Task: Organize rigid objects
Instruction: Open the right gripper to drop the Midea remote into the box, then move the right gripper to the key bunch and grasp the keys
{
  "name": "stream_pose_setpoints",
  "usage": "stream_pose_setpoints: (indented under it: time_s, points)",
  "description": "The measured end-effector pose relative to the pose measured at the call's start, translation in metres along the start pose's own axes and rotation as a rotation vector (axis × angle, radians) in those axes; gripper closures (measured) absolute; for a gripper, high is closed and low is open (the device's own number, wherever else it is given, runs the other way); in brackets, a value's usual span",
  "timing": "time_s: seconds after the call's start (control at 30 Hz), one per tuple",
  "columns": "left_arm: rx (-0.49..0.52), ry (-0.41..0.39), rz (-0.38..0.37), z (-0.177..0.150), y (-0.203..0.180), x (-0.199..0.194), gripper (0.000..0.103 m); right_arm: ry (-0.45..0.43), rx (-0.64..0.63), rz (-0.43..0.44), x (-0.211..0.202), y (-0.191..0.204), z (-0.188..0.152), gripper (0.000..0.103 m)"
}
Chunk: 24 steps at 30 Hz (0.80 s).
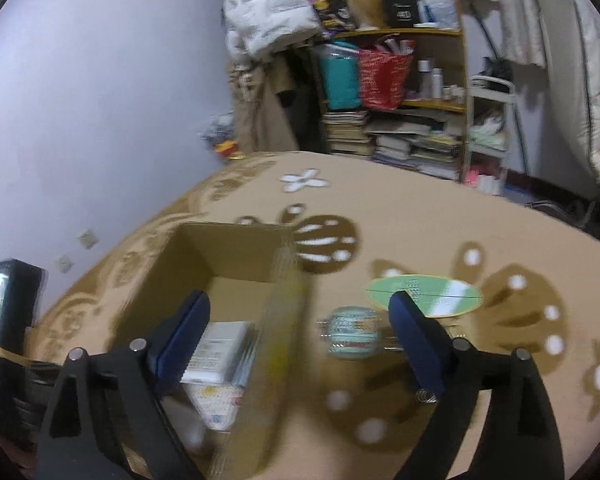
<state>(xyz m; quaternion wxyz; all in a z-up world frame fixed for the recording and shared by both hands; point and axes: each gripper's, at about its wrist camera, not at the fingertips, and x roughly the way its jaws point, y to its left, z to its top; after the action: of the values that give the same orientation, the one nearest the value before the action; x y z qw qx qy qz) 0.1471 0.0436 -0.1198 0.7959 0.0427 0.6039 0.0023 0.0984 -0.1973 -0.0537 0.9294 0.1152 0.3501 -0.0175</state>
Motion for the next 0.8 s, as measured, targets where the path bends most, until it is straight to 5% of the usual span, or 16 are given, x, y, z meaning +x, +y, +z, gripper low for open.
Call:
stream_pose_setpoints:
  time_s: [0.23,0.5,0.8]
  points:
    - [0.002,0.0,0.002,0.0,0.0,0.0,0.092,0.086,0.075,-0.2,0.024,-0.057,-0.01,0.004]
    - [0.005,0.0,0.007,0.0,-0.001,0.0,0.092,0.185,0.207,-0.226,0.044,-0.113,-0.032,0.005]
    - [0.01,-0.001,0.012,-0.001,-0.001,0.0,0.092,0.265,0.22,-0.225,0.07,-0.123,-0.055,0.005]
